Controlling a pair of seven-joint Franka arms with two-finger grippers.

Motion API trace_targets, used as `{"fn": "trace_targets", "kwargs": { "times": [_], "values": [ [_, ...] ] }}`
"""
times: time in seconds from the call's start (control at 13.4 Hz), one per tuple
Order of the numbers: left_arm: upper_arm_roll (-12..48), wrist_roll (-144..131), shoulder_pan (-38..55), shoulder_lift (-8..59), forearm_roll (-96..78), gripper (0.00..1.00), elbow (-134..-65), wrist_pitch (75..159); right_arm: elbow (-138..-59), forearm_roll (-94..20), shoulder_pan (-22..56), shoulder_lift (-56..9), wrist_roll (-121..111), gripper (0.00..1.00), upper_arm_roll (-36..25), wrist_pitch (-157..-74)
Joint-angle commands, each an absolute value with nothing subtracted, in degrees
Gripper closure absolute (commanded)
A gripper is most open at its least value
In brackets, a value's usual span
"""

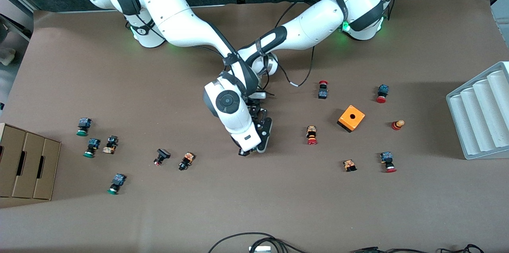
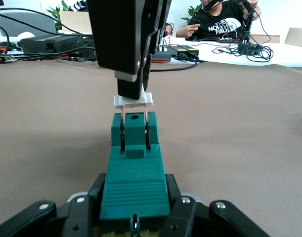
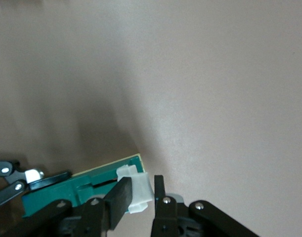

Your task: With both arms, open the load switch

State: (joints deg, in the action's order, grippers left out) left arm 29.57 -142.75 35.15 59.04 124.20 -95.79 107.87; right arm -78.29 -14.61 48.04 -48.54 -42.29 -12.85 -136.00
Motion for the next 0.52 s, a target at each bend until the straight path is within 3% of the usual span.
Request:
{"fn": "trace_targets", "kwargs": {
  "times": [0.0, 0.45],
  "values": [
    [28.6, -143.4, 35.3, 59.7, 124.5, 0.48, -95.2, 106.8, -81.2, -16.5, 49.9, -46.4, -41.4, 0.73, -12.0, -133.3],
    [28.6, -143.4, 35.3, 59.8, 124.5, 0.48, -95.2, 107.0, -81.3, -16.5, 50.1, -45.9, -41.2, 0.74, -12.0, -131.8]
  ]
}}
